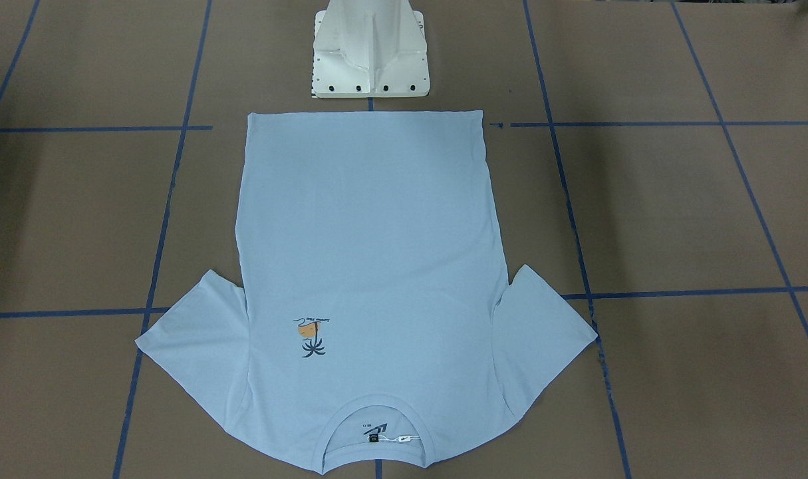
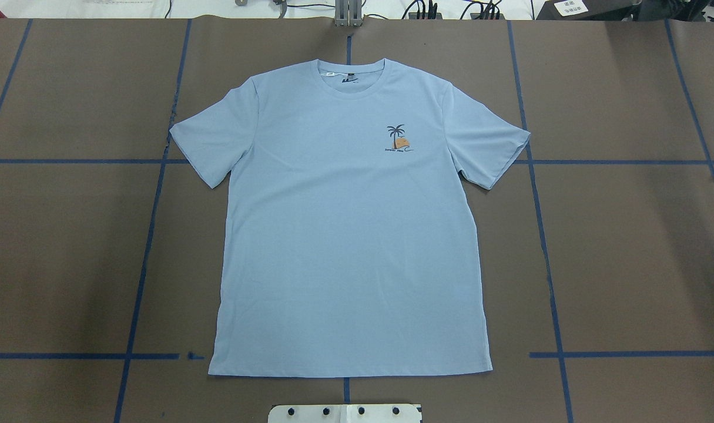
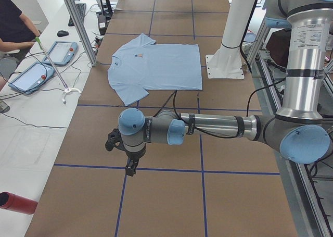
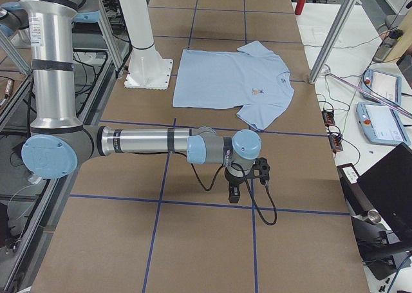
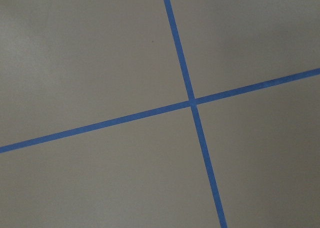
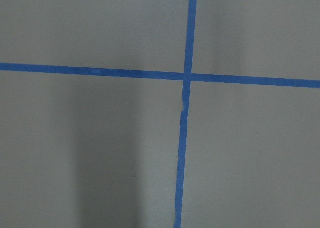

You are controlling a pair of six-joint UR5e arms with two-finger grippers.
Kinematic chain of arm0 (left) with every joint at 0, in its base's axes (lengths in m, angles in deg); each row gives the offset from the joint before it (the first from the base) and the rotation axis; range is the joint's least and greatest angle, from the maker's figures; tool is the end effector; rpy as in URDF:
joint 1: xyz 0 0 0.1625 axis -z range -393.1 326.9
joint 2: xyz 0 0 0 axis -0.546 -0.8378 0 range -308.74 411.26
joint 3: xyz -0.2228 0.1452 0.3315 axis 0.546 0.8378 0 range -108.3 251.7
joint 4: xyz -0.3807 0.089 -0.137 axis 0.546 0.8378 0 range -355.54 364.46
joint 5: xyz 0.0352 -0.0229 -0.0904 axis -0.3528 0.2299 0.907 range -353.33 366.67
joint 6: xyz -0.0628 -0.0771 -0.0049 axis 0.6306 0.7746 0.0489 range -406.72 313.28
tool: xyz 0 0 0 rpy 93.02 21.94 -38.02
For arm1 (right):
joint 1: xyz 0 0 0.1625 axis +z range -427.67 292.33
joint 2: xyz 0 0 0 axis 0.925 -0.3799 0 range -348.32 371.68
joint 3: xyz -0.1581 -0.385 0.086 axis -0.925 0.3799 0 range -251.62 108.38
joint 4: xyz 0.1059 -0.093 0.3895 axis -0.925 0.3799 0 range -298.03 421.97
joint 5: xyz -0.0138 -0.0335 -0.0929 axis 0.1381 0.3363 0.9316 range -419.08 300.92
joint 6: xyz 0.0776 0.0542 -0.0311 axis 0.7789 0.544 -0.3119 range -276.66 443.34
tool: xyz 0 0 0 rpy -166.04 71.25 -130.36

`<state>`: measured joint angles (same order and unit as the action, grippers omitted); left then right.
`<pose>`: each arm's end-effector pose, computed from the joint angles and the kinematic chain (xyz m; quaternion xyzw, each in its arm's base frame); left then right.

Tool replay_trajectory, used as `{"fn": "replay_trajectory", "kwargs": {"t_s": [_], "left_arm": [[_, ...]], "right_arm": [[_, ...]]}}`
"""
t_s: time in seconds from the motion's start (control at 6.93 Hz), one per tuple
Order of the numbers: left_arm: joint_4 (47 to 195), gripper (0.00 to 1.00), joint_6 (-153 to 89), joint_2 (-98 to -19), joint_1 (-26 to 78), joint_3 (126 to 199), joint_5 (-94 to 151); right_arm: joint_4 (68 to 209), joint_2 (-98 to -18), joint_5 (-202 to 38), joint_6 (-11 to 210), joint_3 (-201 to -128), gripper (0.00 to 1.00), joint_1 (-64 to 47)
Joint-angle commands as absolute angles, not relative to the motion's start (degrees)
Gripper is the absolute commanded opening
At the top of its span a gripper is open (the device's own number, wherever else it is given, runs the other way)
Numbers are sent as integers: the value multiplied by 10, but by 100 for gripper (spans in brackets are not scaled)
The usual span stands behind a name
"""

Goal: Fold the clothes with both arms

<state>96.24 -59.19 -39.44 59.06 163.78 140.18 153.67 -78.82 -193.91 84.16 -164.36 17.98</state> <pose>-0.0836 -0.4993 0.6326 0.0837 0.3626 0.0981 0.9230 0.0258 -0.4920 0.6418 -0.0127 -0.3811 -0.0303 0.9239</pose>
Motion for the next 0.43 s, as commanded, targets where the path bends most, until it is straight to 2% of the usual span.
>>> {"fn": "replay_trajectory", "kwargs": {"t_s": [0.0,0.14,0.29], "left_arm": [[942,100,-597,-386,581,1653,1399],[942,100,-595,-381,557,1648,1388],[951,100,-599,-373,549,1684,1335]], "right_arm": [[1537,-789,-1938,844,-1643,100,179],[1536,-787,-1940,848,-1644,100,179],[1537,-789,-1937,847,-1637,100,178]]}}
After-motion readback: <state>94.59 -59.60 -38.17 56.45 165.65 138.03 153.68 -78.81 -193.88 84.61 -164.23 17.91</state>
